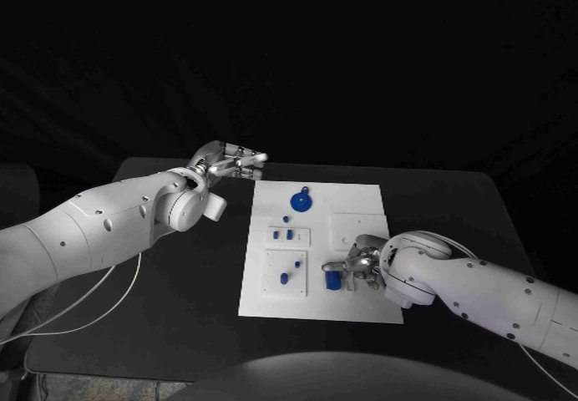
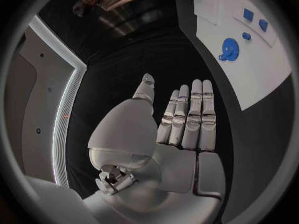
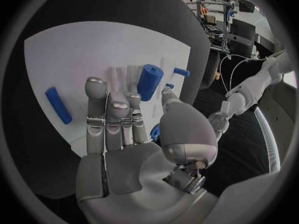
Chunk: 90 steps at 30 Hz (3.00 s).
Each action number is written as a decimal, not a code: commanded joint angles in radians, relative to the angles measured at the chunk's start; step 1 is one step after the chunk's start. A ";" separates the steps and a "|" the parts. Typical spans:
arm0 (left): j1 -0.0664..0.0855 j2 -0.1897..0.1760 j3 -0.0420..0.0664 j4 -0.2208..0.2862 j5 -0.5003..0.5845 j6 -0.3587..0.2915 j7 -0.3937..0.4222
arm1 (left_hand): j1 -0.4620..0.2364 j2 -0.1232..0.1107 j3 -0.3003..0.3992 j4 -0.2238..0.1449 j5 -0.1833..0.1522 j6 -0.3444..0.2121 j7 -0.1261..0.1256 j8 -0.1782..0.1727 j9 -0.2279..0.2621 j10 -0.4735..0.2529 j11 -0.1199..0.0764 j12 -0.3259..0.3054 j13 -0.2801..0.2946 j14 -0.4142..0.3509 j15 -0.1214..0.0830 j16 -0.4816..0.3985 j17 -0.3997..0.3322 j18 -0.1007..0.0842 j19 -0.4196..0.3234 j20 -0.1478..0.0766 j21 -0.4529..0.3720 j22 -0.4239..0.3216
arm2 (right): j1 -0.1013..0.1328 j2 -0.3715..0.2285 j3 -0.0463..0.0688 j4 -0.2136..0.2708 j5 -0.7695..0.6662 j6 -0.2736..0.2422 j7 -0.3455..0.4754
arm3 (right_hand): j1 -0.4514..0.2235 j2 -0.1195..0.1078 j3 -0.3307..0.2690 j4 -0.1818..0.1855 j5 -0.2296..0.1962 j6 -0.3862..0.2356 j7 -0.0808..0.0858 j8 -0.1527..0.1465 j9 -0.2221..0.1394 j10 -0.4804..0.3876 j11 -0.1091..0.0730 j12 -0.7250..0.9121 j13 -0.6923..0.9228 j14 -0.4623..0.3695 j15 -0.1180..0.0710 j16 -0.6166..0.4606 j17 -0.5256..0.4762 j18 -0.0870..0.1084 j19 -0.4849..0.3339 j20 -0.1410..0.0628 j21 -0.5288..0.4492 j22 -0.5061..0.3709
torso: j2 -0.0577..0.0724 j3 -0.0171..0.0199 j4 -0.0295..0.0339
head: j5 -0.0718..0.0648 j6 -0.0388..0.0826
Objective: Assemble the parts on the task board
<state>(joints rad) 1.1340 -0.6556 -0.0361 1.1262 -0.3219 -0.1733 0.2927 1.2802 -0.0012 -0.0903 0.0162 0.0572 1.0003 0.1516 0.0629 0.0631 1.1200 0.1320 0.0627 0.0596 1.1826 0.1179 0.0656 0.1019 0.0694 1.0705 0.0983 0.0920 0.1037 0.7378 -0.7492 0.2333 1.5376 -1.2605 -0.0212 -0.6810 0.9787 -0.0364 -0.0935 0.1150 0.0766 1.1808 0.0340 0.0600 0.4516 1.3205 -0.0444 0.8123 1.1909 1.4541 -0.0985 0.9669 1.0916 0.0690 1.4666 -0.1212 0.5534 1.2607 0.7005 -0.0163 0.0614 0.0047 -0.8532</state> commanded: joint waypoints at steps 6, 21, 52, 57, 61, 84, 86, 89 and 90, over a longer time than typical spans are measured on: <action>0.000 -0.001 0.001 0.001 0.005 0.009 0.004 | -0.003 0.011 0.002 0.002 -0.002 -0.005 0.001 0.001 0.001 -0.006 0.002 -0.004 0.001 -0.006 -0.001 -0.004 0.001 -0.007 0.000 0.005 0.003 -0.001 | -0.006 -0.024 -0.003 0.039 0.022 0.021 0.036 | 0.019 0.069 -0.111 -0.052 0.040 0.005 -0.001 0.004 0.020 0.004 0.001 0.013 -0.004 0.004 -0.001 0.002 -0.002 -0.005 0.048 0.000 0.011 0.001 | 0.000 0.0004 -0.0006 | 0.000 0.001; 0.000 -0.002 0.000 0.000 0.004 0.007 0.000 | -0.002 0.011 0.002 0.002 -0.002 -0.004 0.001 0.001 0.001 -0.006 0.002 -0.004 0.001 -0.006 -0.001 -0.004 0.001 -0.007 0.000 0.005 0.004 -0.002 | -0.006 -0.086 0.008 0.097 0.038 0.111 0.071 | 0.080 0.041 -0.007 -0.145 0.049 0.038 -0.016 0.004 0.125 0.009 -0.006 0.020 -0.005 0.004 -0.004 0.008 -0.001 -0.013 0.048 -0.003 0.020 0.007 | 0.000 0.0016 -0.0005 | -0.001 0.002; 0.000 0.000 0.000 -0.003 0.004 0.010 -0.004 | -0.002 0.016 0.002 0.005 -0.002 -0.003 0.000 0.001 0.001 -0.006 0.001 -0.004 0.001 -0.006 -0.001 -0.004 0.001 -0.007 0.000 0.005 0.007 -0.007 | -0.011 -0.039 0.010 0.039 -0.012 0.072 0.046 | 0.045 -0.007 0.398 -0.183 -0.028 0.062 -0.037 0.006 0.175 0.024 -0.022 0.019 0.008 0.006 -0.015 0.006 0.006 -0.027 0.050 -0.017 0.026 0.008 | 0.000 0.0006 0.0005 | 0.002 -0.004; 0.000 0.000 0.000 -0.003 0.004 0.011 -0.004 | -0.002 0.016 0.002 0.005 -0.002 -0.003 0.000 0.001 0.001 -0.006 0.001 -0.004 0.001 -0.006 -0.001 -0.004 0.001 -0.007 0.000 0.005 0.007 -0.007 | -0.013 -0.035 0.009 0.028 -0.005 0.104 0.042 | 0.048 -0.009 0.400 -0.190 -0.028 0.061 -0.037 0.005 0.177 0.023 -0.022 0.016 0.008 0.006 -0.014 0.006 0.006 -0.027 0.049 -0.016 0.026 0.008 | 0.000 -0.0002 -0.0001 | 0.002 -0.005; 0.000 0.000 0.000 -0.003 0.004 0.011 -0.005 | -0.002 0.016 0.002 0.005 -0.002 -0.003 0.000 0.001 0.001 -0.006 0.001 -0.004 0.001 -0.006 -0.001 -0.004 0.001 -0.007 0.000 0.005 0.007 -0.007 | -0.019 -0.032 0.008 0.021 -0.002 0.119 0.039 | 0.053 -0.011 0.399 -0.205 -0.028 0.061 -0.037 0.005 0.179 0.023 -0.021 0.015 0.009 0.006 -0.013 0.005 0.006 -0.027 0.049 -0.015 0.026 0.008 | 0.000 0.0002 -0.0002 | 0.002 -0.005; 0.000 -0.002 -0.001 -0.007 0.004 0.008 -0.007 | -0.001 0.020 0.001 0.005 -0.001 -0.004 0.000 0.001 0.001 -0.006 0.002 -0.004 0.001 -0.006 -0.001 -0.004 0.001 -0.007 0.000 0.005 0.009 -0.011 | -0.031 -0.042 0.007 0.037 0.015 0.036 0.152 | -0.005 -0.072 0.406 -0.107 -0.028 0.069 -0.034 0.006 0.192 0.029 -0.020 0.023 0.018 0.006 -0.016 0.005 0.007 -0.025 0.050 -0.018 0.039 0.011 | 0.000 -0.0003 0.0004 | 0.002 -0.002; 0.000 -0.002 -0.001 -0.007 0.004 0.009 -0.007 | -0.001 0.020 0.001 0.005 -0.001 -0.004 0.000 0.001 0.001 -0.006 0.002 -0.004 0.001 -0.006 -0.001 -0.004 0.001 -0.007 0.000 0.005 0.009 -0.011 | -0.031 -0.046 0.007 0.042 0.021 0.045 0.160 | 0.005 -0.079 0.396 -0.092 -0.028 0.069 -0.033 0.006 0.197 0.029 -0.020 0.023 0.020 0.006 -0.015 0.004 0.007 -0.024 0.050 -0.017 0.041 0.012 | 0.000 -0.0004 0.0006 | 0.002 -0.002; 0.000 -0.003 -0.001 -0.007 0.004 0.009 -0.007 | -0.001 0.020 0.001 0.005 -0.001 -0.004 0.000 0.001 0.001 -0.006 0.002 -0.004 0.001 -0.006 -0.001 -0.004 0.001 -0.007 0.000 0.005 0.009 -0.011 | -0.031 -0.052 0.007 0.049 0.026 0.063 0.167 | 0.017 -0.085 0.384 -0.088 -0.028 0.069 -0.033 0.005 0.200 0.029 -0.019 0.021 0.020 0.007 -0.015 0.004 0.008 -0.024 0.050 -0.017 0.041 0.011 | 0.000 -0.0004 0.0002 | 0.002 -0.002; 0.000 -0.003 -0.001 -0.007 0.004 0.009 -0.007 | -0.001 0.020 0.001 0.005 -0.001 -0.004 0.000 0.001 0.001 -0.006 0.002 -0.004 0.001 -0.006 -0.001 -0.004 0.001 -0.007 0.000 0.005 0.009 -0.011 | -0.031 -0.054 0.008 0.051 0.027 0.069 0.169 | 0.025 -0.087 0.381 -0.087 -0.028 0.069 -0.033 0.005 0.201 0.029 -0.019 0.021 0.021 0.007 -0.015 0.004 0.008 -0.025 0.050 -0.017 0.041 0.011 | 0.000 -0.0003 0.0000 | 0.002 -0.003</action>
<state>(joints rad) 1.1340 -0.6590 -0.0372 1.1178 -0.3220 -0.1735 0.2803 1.2802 0.0068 -0.0904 0.0162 0.0572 1.0003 0.1516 0.0629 0.0631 1.1200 0.1320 0.0627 0.0595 1.1826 0.1179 0.0656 0.1020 0.0694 1.0705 0.0983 0.0964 0.0934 0.7083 -0.8028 0.2411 1.5841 -1.2517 0.0219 -0.5518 0.9972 -0.1260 0.2915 0.0280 0.0496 1.2435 0.0032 0.0601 0.6520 1.3404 -0.0643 0.8319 1.2104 1.4633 -0.1071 0.9737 1.0987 0.0528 1.4630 -0.1321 0.5922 1.2708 0.7005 -0.0167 0.0616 0.0067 -0.8549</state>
